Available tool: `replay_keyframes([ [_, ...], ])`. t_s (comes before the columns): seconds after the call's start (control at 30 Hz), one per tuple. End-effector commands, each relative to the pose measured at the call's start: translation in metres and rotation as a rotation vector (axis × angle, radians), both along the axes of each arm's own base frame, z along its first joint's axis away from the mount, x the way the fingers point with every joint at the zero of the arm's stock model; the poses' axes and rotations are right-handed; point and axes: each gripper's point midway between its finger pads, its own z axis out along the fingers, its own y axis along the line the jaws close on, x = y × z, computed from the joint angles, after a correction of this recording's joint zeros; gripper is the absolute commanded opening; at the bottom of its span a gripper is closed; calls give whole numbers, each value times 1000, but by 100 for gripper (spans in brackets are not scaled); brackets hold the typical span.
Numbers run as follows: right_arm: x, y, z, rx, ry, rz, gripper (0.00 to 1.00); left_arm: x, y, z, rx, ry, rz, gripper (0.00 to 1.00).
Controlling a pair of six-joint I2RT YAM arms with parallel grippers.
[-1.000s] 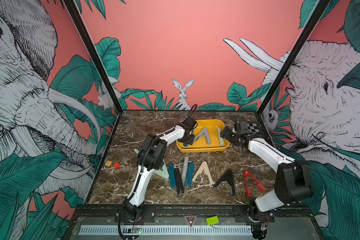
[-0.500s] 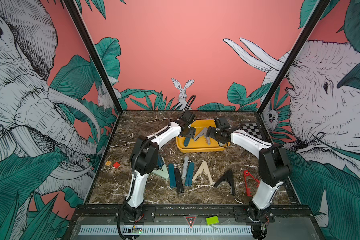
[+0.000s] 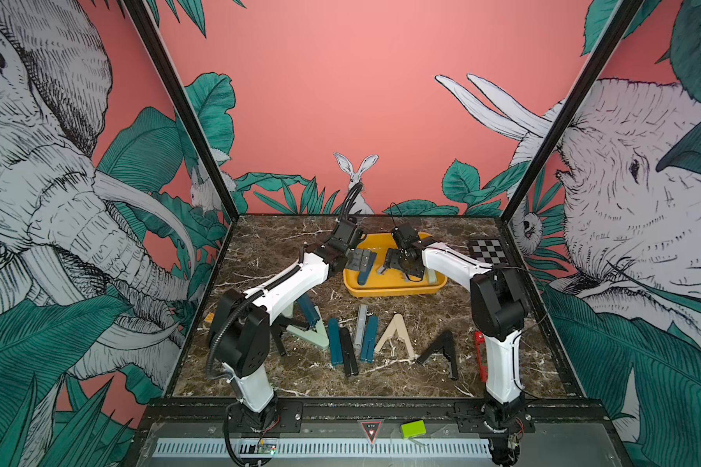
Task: Put the pruning pliers into the storage box
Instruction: Adjust the pruning pliers in the storage box.
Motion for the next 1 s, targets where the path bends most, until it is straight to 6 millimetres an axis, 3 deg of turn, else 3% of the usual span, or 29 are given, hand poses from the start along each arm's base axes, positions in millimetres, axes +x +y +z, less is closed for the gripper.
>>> replay_keyframes([
  [0.0, 0, -9, 15, -49, -40, -3, 94, -6, 25, 31, 1, -131, 68, 99],
  [0.2, -2, -10, 25, -49, -58, 16, 95, -47, 43, 17, -88, -121, 103, 99],
  [0.3, -3, -11, 23, -55, -56, 19, 95, -74, 27, 4, -102, -102, 60, 99],
  [0.43, -1, -10, 18, -47, -41, 22, 95, -101, 5, -29, -106, 7, 30, 99],
  [0.57, 2, -1, 12, -19, -16, 27, 95, -107, 4, -49, -141, 55, 77, 99],
  [0.97, 17, 1, -16, -92, 67, 17, 98, -105, 5, -50, -25, 51, 2, 99],
])
